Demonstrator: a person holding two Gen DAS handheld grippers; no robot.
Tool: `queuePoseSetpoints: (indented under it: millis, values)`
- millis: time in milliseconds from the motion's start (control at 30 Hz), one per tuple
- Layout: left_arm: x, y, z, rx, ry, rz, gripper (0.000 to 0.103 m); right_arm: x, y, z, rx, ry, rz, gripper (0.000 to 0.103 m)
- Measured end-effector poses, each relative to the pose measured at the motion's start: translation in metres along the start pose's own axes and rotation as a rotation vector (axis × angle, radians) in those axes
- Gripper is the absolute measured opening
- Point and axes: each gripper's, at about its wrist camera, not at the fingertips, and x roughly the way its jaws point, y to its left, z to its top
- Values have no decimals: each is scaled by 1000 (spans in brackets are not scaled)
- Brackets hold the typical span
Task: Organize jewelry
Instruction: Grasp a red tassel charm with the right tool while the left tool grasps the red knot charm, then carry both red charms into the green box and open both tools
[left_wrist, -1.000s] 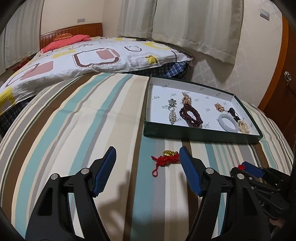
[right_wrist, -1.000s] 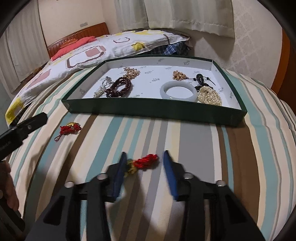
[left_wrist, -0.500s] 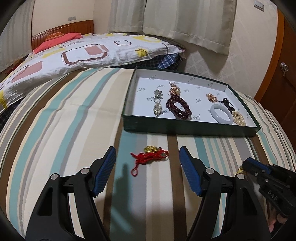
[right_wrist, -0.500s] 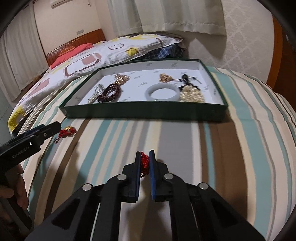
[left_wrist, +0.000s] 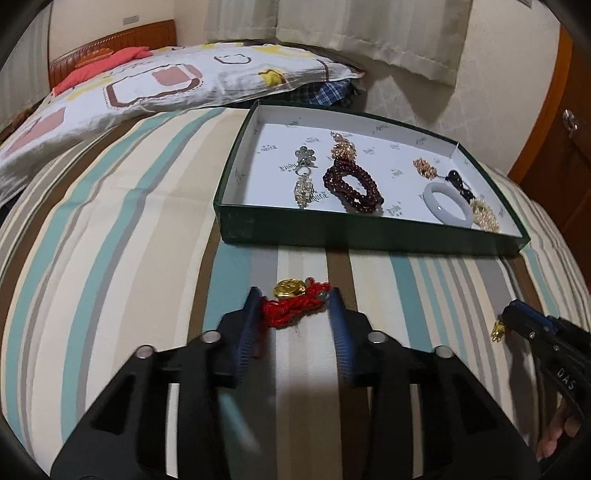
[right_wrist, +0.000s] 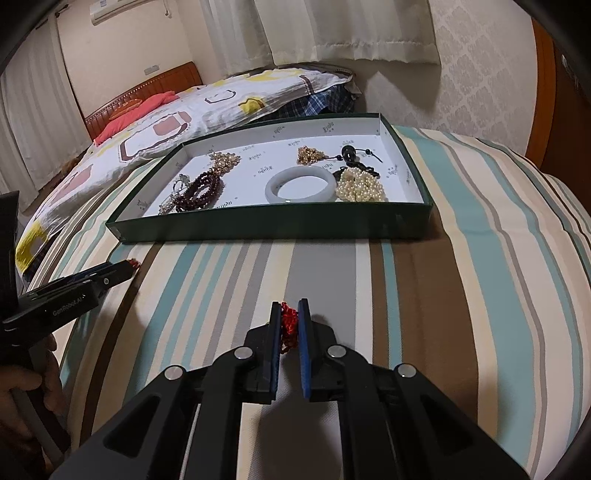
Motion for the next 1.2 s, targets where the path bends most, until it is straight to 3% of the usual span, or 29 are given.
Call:
queuePoseSetpoints:
  millis: [200,267,733,1200]
  values:
    - [-3,0,-2,4,-7,-16,22,1,1,0,0,2,1,9]
    - [-4,-1,-1,6,-13,-18,11,1,1,0,0,1,0,9]
    - [-20,-8,-1,28,-63,-18,10,-3,1,2,0,-16,6,9]
    - [-54,-21,16,43,-158,-54,10,-25,8,19,-15,-92,18,9]
